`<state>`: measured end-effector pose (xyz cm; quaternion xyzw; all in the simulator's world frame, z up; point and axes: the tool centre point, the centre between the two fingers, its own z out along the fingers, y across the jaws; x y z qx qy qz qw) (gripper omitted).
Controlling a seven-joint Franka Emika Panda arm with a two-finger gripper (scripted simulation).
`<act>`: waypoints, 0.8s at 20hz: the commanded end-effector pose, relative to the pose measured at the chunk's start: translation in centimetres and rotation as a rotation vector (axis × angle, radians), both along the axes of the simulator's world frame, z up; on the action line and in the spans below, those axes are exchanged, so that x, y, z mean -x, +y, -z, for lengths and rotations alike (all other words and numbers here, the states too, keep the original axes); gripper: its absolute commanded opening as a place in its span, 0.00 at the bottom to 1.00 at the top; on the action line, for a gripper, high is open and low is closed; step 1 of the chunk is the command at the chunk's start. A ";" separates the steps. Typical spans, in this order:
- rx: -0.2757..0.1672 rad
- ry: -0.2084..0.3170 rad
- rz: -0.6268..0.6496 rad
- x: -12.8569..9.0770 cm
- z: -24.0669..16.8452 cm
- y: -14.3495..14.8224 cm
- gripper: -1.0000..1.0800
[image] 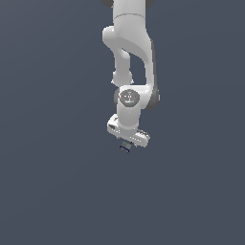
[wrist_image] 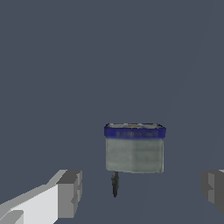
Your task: Pick up the object and move it to a goal position.
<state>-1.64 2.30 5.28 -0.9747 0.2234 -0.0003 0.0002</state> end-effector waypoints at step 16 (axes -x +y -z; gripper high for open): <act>0.000 0.001 0.004 0.0 4.0 0.0 0.00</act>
